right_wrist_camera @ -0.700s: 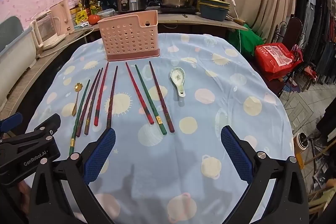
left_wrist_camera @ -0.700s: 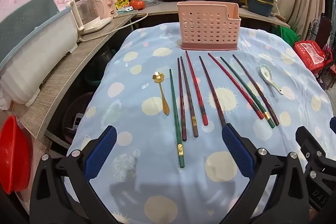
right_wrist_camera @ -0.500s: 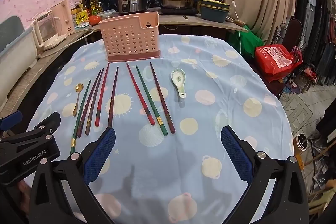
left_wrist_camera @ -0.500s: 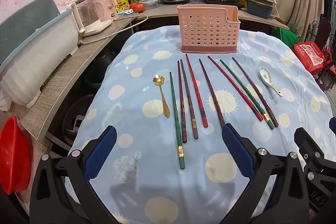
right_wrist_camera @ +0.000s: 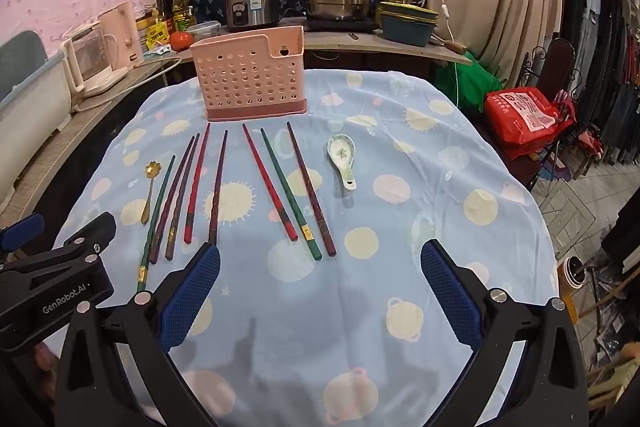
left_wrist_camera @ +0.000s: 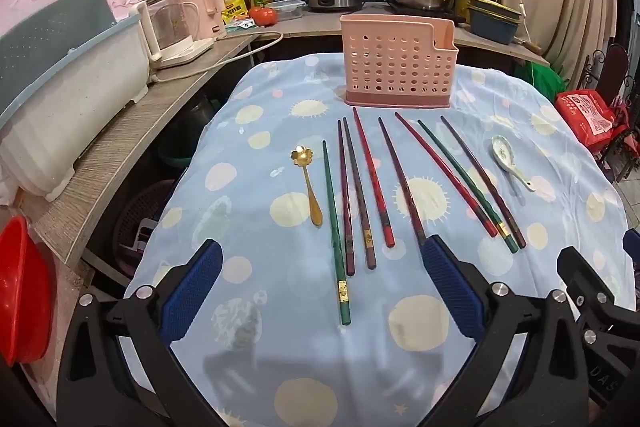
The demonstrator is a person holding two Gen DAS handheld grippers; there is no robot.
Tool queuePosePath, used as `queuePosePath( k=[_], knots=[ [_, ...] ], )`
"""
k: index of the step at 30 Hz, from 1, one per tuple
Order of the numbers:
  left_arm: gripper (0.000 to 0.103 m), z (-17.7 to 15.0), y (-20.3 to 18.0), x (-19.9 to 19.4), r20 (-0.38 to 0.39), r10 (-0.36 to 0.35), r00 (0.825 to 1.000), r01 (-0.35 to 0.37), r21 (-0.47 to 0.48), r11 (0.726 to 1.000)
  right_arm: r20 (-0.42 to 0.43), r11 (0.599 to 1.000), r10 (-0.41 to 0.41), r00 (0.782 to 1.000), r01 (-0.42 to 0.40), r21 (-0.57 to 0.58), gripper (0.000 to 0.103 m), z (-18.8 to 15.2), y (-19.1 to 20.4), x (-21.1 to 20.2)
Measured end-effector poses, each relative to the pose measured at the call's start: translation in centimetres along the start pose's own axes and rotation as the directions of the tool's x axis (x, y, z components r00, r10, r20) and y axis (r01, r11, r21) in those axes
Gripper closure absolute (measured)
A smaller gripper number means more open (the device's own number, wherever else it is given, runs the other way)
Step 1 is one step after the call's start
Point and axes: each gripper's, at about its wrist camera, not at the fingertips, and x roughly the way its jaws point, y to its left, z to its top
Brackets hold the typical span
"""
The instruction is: Organize utensils
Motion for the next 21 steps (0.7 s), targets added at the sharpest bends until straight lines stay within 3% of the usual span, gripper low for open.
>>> queuePosePath(
  k=[21],
  knots=[
    [0.007, -0.19, 0.41, 0.26, -0.005, 0.004, 1.0, -0.004, -0.004, 1.0, 0.008, 1.0, 0.003, 1.0, -0.003, -0.001, 0.007, 0.0, 0.42, -0.3]
  ],
)
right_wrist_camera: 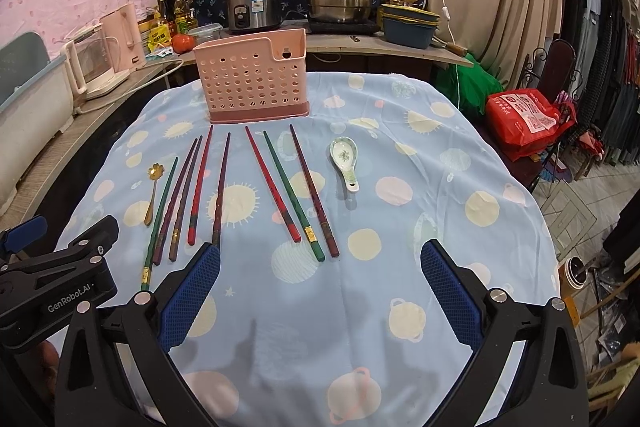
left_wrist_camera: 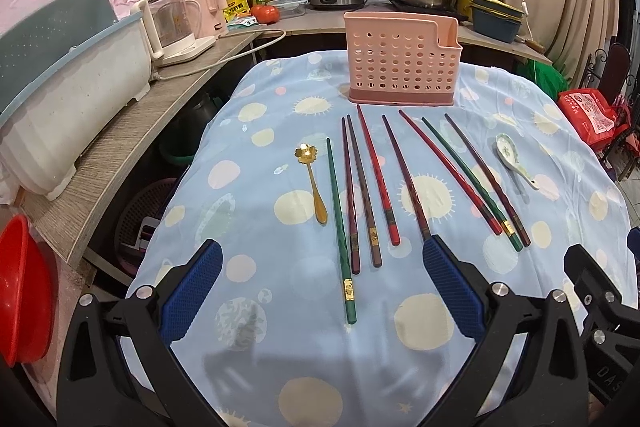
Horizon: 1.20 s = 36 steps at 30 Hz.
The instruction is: Organize utensils
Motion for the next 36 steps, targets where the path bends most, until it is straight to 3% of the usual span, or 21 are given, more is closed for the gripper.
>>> queuePosePath(
  k=[36],
  knots=[
    [0.007, -0.34, 0.27, 0.33, -0.01, 0.009, 1.0, -0.009, 0.0, 1.0, 0.0, 1.0, 0.006, 1.0, -0.006, 0.003, 0.007, -0.11, 0.04, 0.04]
  ],
)
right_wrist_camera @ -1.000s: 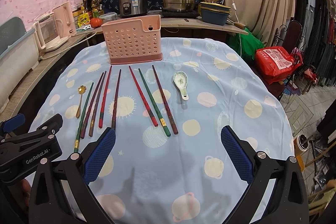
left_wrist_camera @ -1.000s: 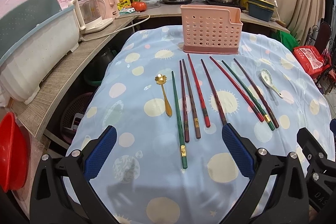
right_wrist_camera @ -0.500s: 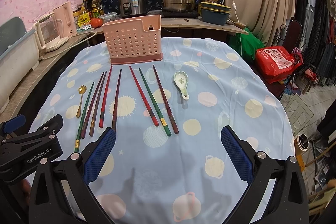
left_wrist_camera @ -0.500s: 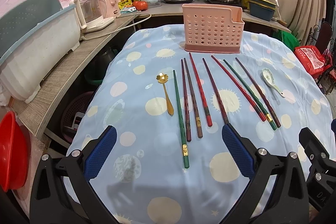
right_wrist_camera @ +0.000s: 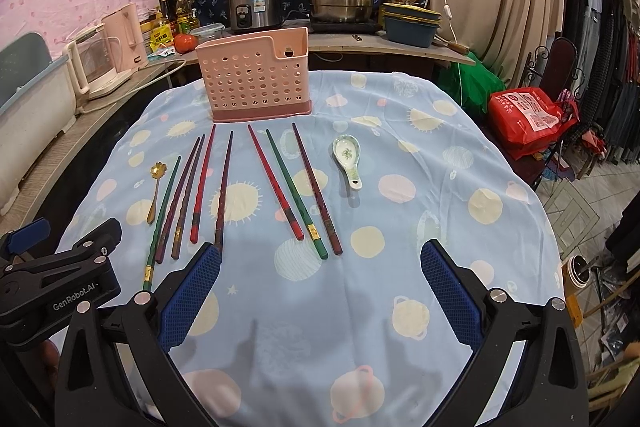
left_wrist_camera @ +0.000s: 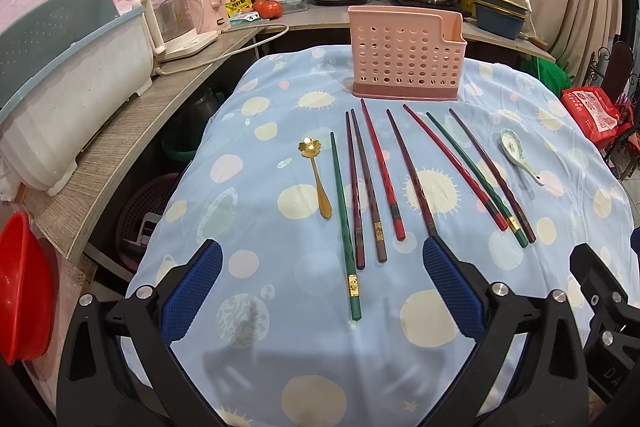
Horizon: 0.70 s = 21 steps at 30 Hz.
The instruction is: Organize utensils
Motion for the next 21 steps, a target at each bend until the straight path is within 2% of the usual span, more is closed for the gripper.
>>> queuePosePath(
  k=[21],
  knots=[
    [0.007, 0.07, 0.42, 0.31, -0.008, 0.0, 1.0, 0.0, -0.01, 1.0, -0.002, 1.0, 0.005, 1.0, -0.005, 0.004, 0.007, 0.04, 0.32, -0.3]
  ],
)
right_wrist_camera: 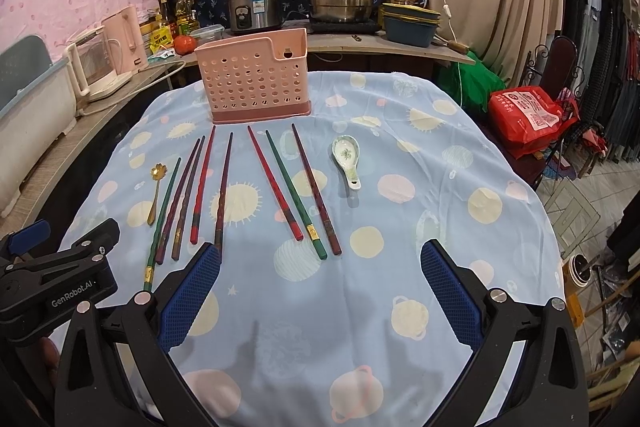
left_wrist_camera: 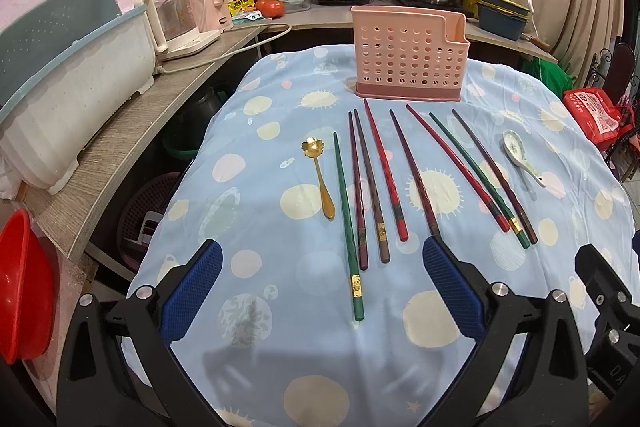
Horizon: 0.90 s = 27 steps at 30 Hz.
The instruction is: Organize utensils
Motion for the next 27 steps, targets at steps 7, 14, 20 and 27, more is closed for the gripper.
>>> queuePosePath(
  k=[7, 14, 20, 27],
  knots=[
    [0.007, 0.4, 1.8, 1.9, -0.041, 0.01, 0.999, -0.012, -0.044, 0.999, -0.03, 1.0, -0.001, 1.0, 0.001, 0.01, 0.007, -0.1, -0.5, 1.2],
    [0.008, 1.0, 3.6, 5.6, -0.089, 0.04, 0.995, -0.047, -0.072, 0.996, -0.07, 1.0, -0.002, 0.998, 0.004, 0.023, 0.007, 0.0, -1.2, 3.6],
    [0.014, 1.7, 3.4, 9.4, -0.138, 0.023, 0.99, -0.032, -0.066, 0.997, -0.098, 0.999, -0.011, 0.995, 0.014, 0.03, 0.007, 0.5, -1.6, 5.9],
    [0.028, 2.3, 2.8, 13.0, -0.186, -0.013, 0.982, 0.002, -0.059, 0.998, -0.115, 0.999, -0.025, 0.993, 0.03, 0.04, 0.007, 1.5, -1.9, 8.2]
  ],
)
